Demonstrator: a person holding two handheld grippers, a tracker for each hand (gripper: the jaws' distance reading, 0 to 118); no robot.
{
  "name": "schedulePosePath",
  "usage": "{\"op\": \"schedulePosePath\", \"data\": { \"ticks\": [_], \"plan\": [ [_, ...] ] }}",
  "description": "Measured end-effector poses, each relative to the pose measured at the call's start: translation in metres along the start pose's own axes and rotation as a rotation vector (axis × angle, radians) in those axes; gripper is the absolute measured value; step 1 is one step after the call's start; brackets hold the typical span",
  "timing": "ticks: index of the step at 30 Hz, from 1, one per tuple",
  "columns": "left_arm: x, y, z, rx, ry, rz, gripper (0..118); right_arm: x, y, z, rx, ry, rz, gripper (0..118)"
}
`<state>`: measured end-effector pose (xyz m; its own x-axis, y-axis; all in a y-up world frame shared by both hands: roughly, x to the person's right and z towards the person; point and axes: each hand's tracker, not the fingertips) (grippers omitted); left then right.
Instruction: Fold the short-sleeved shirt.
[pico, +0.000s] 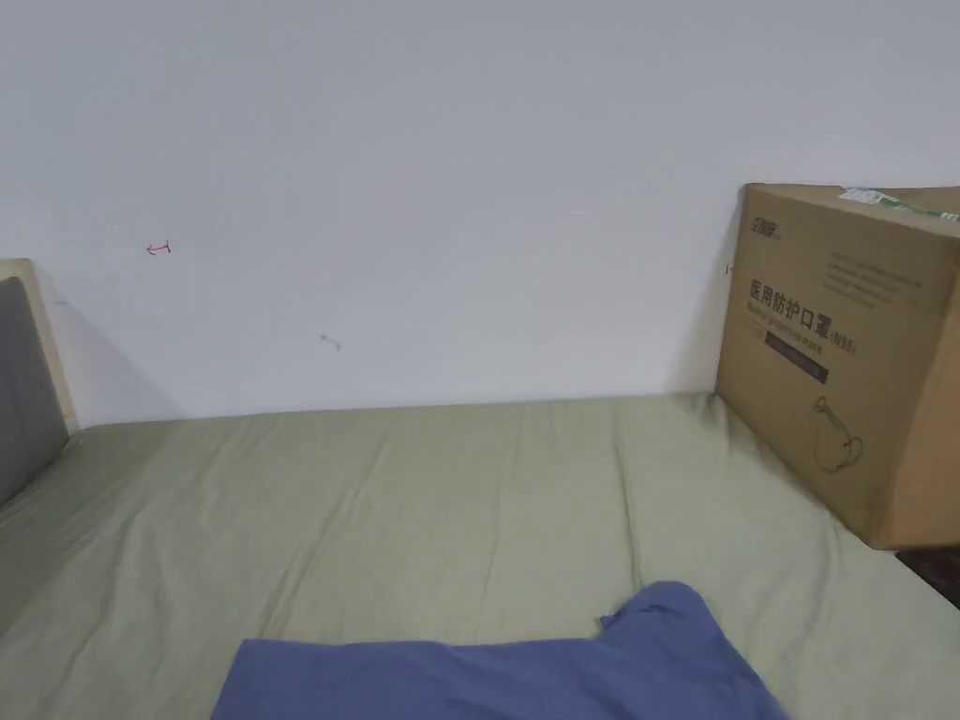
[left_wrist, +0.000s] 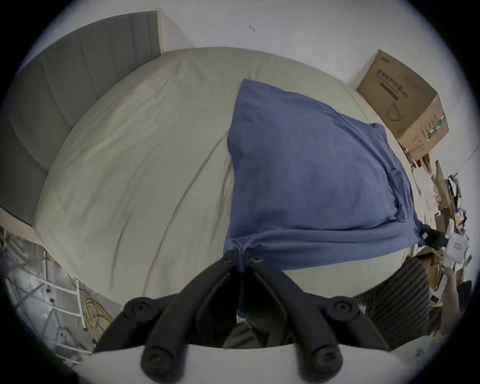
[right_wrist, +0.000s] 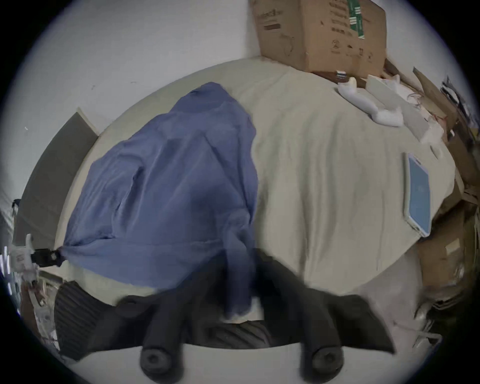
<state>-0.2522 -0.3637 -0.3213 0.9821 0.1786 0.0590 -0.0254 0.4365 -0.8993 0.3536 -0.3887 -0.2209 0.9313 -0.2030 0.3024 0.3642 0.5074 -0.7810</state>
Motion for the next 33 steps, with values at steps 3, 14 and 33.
{"op": "schedulePosePath", "data": {
  "ticks": [3, 14, 33],
  "plan": [
    [0.003, -0.001, 0.013, 0.082, 0.015, 0.015, 105, -0.009, 0.008, 0.009, 0.020, -0.131, 0.033, 103],
    [0.093, 0.057, 0.110, 0.796, -0.132, -0.131, 104, -0.114, 0.080, 0.107, 0.679, 0.133, 0.193, 97],
    [0.132, 0.264, 0.031, 0.379, -0.104, -0.112, 0, -0.207, 0.195, 0.044, 0.720, 0.152, 0.299, 0]
  ]
}}
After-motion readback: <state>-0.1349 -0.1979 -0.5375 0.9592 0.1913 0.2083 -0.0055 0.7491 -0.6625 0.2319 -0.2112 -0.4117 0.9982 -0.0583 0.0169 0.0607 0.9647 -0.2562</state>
